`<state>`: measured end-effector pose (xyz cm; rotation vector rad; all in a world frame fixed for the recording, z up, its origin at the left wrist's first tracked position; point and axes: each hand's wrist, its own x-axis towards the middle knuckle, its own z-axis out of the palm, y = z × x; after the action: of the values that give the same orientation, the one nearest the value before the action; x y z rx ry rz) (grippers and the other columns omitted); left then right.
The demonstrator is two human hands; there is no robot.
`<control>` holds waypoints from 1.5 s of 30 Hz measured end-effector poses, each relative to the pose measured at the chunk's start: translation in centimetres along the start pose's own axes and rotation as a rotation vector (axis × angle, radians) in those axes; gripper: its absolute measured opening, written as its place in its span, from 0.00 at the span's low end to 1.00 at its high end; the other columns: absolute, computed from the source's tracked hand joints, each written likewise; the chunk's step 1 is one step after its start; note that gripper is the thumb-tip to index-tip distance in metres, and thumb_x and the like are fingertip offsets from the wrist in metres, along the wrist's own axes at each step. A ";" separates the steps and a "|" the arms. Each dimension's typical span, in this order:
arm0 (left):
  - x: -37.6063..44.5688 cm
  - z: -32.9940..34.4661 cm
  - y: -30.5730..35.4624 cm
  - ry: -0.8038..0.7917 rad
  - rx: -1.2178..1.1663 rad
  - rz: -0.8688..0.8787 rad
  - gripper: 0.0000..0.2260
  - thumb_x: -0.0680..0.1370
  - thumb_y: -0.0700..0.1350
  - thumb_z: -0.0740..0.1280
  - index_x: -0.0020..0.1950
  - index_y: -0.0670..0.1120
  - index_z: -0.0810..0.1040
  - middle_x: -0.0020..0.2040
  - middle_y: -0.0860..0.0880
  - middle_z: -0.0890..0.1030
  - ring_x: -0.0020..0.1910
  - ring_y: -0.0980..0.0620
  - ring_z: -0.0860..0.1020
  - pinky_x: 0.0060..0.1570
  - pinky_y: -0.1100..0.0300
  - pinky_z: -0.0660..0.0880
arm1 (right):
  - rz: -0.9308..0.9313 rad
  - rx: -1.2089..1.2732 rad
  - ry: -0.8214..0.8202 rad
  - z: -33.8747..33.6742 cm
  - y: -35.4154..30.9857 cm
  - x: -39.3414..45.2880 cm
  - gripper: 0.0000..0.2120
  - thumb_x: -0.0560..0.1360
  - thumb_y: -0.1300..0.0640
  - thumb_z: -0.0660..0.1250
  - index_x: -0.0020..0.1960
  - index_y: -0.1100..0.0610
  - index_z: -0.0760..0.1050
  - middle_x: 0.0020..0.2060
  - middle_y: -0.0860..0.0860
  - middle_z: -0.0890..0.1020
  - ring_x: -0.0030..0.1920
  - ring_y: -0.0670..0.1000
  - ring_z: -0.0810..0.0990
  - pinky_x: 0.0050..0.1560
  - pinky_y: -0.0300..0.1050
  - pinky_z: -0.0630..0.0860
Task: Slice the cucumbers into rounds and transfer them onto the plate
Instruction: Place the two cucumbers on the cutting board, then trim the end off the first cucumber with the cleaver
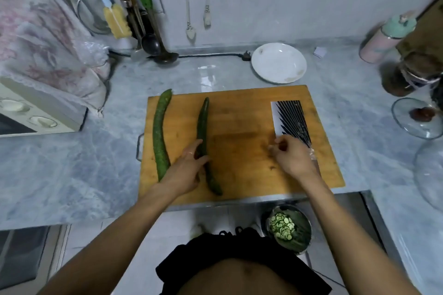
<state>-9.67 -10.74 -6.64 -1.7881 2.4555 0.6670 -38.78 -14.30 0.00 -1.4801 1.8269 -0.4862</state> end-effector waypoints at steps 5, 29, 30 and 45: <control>2.3 -0.9 1.0 0.149 0.262 0.237 0.11 0.75 0.45 0.71 0.57 0.50 0.82 0.69 0.40 0.73 0.73 0.36 0.64 0.71 0.39 0.58 | 0.033 -0.108 0.103 -2.3 4.3 -1.3 0.08 0.77 0.56 0.70 0.52 0.59 0.76 0.44 0.53 0.79 0.47 0.55 0.78 0.44 0.43 0.69; 7.5 2.0 13.8 0.167 -0.067 -0.183 0.19 0.82 0.54 0.60 0.72 0.51 0.71 0.62 0.44 0.74 0.61 0.41 0.73 0.48 0.52 0.76 | 0.303 0.338 -0.106 -6.4 10.3 -0.6 0.05 0.71 0.56 0.65 0.39 0.56 0.72 0.34 0.53 0.78 0.38 0.54 0.78 0.38 0.46 0.75; 7.5 2.2 13.9 0.176 -0.069 -0.192 0.19 0.82 0.53 0.61 0.72 0.50 0.71 0.60 0.44 0.73 0.60 0.41 0.73 0.47 0.52 0.76 | 0.369 0.491 -0.164 -6.5 10.3 -0.5 0.04 0.71 0.59 0.63 0.38 0.57 0.72 0.32 0.54 0.77 0.34 0.54 0.77 0.35 0.46 0.74; 12.1 3.1 13.9 0.233 -0.140 0.015 0.19 0.81 0.45 0.61 0.73 0.52 0.71 0.61 0.45 0.77 0.54 0.42 0.76 0.44 0.54 0.75 | -0.059 -0.314 -0.126 -7.2 7.9 -0.2 0.10 0.77 0.58 0.63 0.56 0.59 0.69 0.43 0.55 0.77 0.41 0.57 0.76 0.37 0.47 0.71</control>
<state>-27.19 -17.06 -8.30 -2.0052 2.6305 0.6831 -49.40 -13.05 -0.54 -1.7347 1.8238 -0.1315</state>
